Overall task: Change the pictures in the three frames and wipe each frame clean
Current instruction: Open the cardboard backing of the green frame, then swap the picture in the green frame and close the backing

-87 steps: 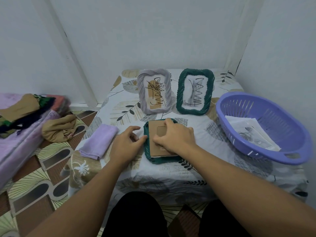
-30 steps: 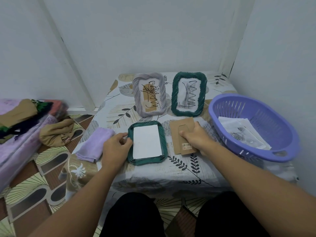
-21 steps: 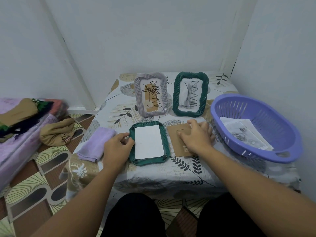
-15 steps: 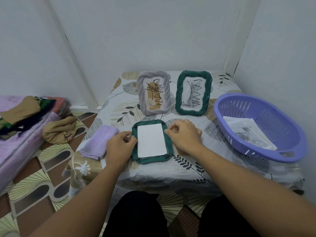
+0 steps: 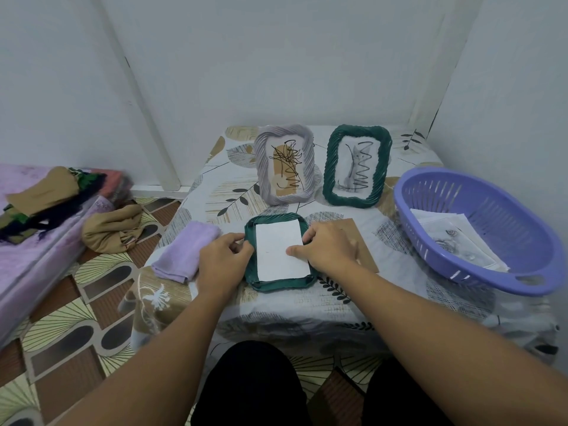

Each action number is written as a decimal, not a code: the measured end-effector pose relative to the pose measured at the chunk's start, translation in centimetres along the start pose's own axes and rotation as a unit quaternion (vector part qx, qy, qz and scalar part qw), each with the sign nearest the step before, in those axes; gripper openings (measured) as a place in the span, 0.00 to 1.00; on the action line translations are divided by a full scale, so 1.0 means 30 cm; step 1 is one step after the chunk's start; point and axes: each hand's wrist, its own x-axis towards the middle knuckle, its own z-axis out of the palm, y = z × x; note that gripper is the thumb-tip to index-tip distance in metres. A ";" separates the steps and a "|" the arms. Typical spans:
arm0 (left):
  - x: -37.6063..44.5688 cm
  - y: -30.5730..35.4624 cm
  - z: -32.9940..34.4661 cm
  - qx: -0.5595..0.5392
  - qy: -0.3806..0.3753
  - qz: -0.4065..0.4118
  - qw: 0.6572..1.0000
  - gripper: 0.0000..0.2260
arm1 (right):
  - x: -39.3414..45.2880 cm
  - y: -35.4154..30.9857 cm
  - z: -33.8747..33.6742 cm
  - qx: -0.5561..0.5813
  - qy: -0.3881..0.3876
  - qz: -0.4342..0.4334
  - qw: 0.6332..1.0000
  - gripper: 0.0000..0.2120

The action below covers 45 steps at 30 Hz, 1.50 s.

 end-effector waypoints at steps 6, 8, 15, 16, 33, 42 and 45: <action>0.000 0.003 0.000 0.002 0.002 0.004 1.000 0.10 | -0.004 0.005 0.013 0.016 0.012 -0.001 1.000 0.17; 0.001 0.000 0.003 0.002 0.003 0.003 1.000 0.10 | -0.002 0.007 0.019 0.022 0.010 0.003 1.000 0.16; 0.009 -0.001 -0.008 -0.019 -0.001 -0.009 1.000 0.12 | -0.016 -0.005 -0.026 0.124 -0.035 -0.006 0.992 0.10; 0.013 0.002 -0.015 -0.032 -0.002 -0.014 0.999 0.13 | -0.023 -0.005 -0.045 0.178 -0.046 -0.008 0.983 0.09; -0.009 0.417 0.084 -0.266 -0.198 -0.181 0.926 0.07 | -0.059 0.098 -0.320 0.225 0.025 -0.050 0.973 0.09; -0.055 0.508 0.180 -0.174 -0.218 -0.127 0.952 0.08 | -0.044 0.297 -0.509 -0.145 0.086 -0.055 0.984 0.22; -0.078 0.548 0.241 -0.150 -0.256 -0.134 0.945 0.07 | -0.051 0.362 -0.531 -0.095 -0.012 -0.006 0.995 0.20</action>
